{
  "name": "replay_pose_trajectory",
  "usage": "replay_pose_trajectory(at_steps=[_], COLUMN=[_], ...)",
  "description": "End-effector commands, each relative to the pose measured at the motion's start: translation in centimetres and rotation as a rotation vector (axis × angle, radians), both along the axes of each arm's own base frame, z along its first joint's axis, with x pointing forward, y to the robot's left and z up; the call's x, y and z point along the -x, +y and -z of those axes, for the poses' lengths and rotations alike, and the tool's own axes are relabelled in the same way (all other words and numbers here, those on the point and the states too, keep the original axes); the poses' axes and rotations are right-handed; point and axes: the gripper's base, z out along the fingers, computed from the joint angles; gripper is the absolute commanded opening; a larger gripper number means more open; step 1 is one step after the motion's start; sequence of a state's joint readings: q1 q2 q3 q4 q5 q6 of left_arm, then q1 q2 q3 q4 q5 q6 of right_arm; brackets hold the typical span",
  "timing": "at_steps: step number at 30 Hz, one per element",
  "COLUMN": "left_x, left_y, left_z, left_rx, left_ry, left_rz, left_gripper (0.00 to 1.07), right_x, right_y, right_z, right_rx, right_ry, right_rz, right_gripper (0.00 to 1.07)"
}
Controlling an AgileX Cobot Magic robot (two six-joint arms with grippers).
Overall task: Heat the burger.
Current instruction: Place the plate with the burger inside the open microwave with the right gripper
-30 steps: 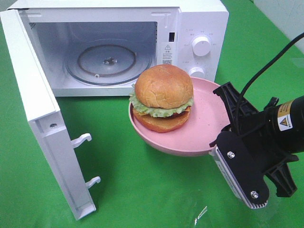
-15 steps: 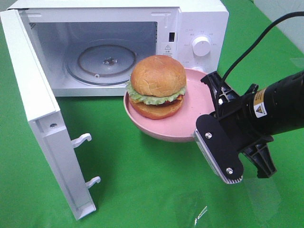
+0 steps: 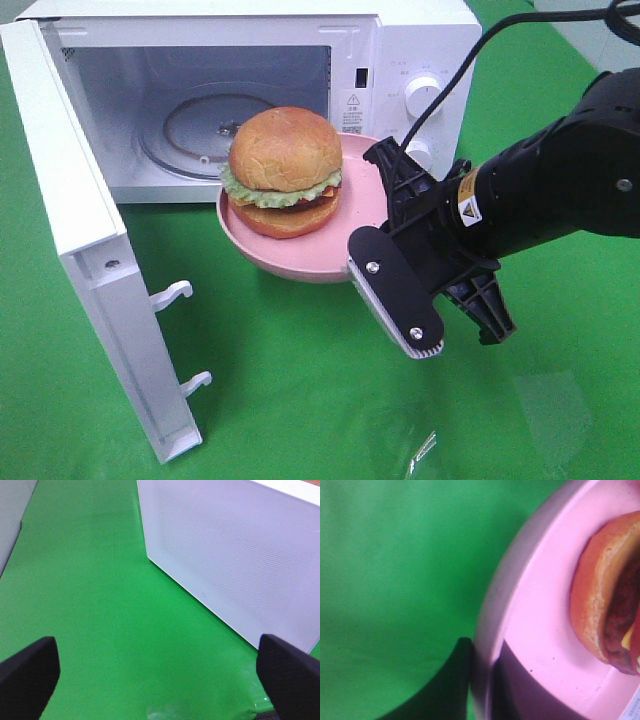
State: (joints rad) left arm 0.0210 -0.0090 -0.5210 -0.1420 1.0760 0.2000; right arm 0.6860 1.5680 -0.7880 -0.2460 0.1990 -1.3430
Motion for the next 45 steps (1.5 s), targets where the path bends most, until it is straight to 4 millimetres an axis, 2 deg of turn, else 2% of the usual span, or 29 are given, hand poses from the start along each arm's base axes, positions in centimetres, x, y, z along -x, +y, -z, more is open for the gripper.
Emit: replay_pose_trajectory(at_steps=[1,9,27,45], left_x=[0.2,0.2,0.2,0.2], left_y=[0.0,0.0,0.0,0.0], left_z=[0.0,0.0,0.0,0.0], left_rx=[0.008,0.008,0.008,0.008], left_ry=[-0.014,-0.014,-0.014,-0.014], left_rz=[0.007,0.007,0.007,0.007], left_gripper=[1.0,1.0,1.0,1.0], right_x=[-0.6,-2.1,-4.6,-7.9], right_y=[1.5,3.3,5.5,8.3], right_z=[-1.3,-1.0,-1.0,0.1], right_rx=[-0.082,-0.099,-0.133,-0.123], right_ry=[-0.081,-0.093,-0.103,-0.075], right_rz=[-0.035,-0.049,-0.032,-0.008], right_gripper=[0.0,0.0,0.0,0.0])
